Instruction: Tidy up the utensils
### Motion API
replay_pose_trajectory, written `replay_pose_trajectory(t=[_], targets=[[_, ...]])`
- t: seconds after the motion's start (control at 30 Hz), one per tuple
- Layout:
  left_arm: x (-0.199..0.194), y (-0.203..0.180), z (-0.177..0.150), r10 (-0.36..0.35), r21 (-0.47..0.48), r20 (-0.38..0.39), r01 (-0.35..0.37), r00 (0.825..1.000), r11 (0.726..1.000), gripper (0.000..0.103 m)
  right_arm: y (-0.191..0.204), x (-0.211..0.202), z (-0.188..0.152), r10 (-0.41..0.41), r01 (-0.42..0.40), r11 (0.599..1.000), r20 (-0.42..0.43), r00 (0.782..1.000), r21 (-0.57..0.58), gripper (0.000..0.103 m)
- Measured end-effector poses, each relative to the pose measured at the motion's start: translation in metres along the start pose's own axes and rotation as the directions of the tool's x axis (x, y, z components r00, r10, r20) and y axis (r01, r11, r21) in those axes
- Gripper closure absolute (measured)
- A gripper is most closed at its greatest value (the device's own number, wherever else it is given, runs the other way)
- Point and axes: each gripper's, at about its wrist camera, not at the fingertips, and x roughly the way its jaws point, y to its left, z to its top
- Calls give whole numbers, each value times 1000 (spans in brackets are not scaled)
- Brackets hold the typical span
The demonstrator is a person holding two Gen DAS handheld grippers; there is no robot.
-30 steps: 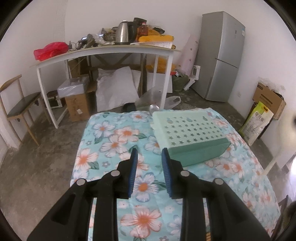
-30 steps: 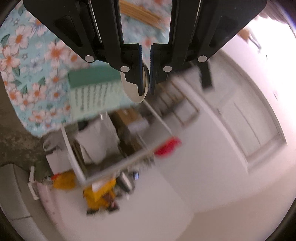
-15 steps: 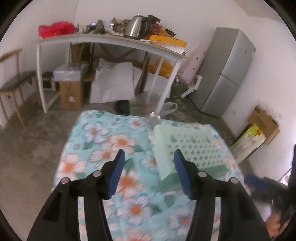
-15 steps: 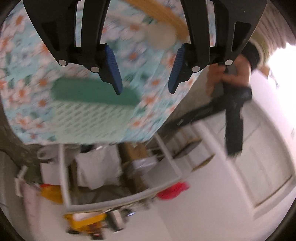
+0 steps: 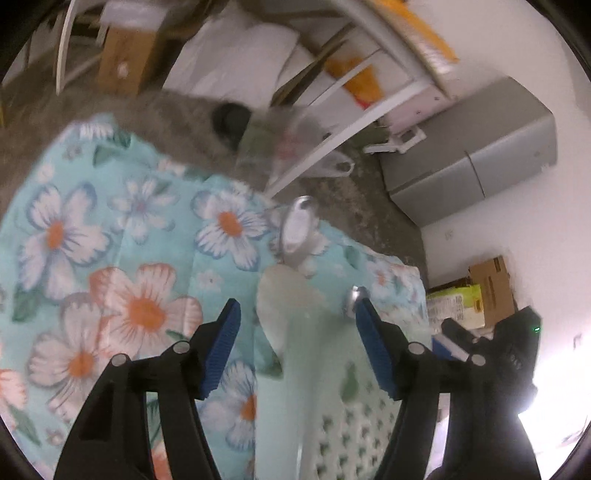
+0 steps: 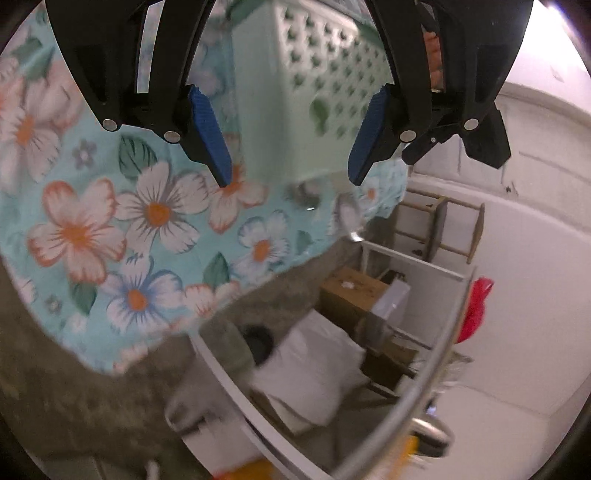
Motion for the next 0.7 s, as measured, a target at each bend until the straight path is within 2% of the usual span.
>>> replay_pose_trajectory(t=[0.1,0.17,0.27,0.37,0.43,0.7], targets=[[9,7,4,-39,-49,-16,38,999,998,40,-10,12,5,27,-25,999,-31,999,48,40],[14,9,4,-65,-77,-24,63,998,995,40,-15,21,4,103,-97,992,-72,992,86,40],[18,6,0,-119,-111,-36,114,992,987,44,-16,25,-1,166,-157,981,-80,983,114,40],[15,-4,-8,-163,-83,-41,159,986,984,49,-14,16,-7,172,-166,981,-58,983,99,43],[9,-11,-13,-157,-55,-24,156,987,986,49,-14,8,-14,188,-183,978,-45,981,95,44],[-32,-30,-44,-225,30,5,225,974,974,49,-8,-24,-33,279,-280,959,20,960,43,50]])
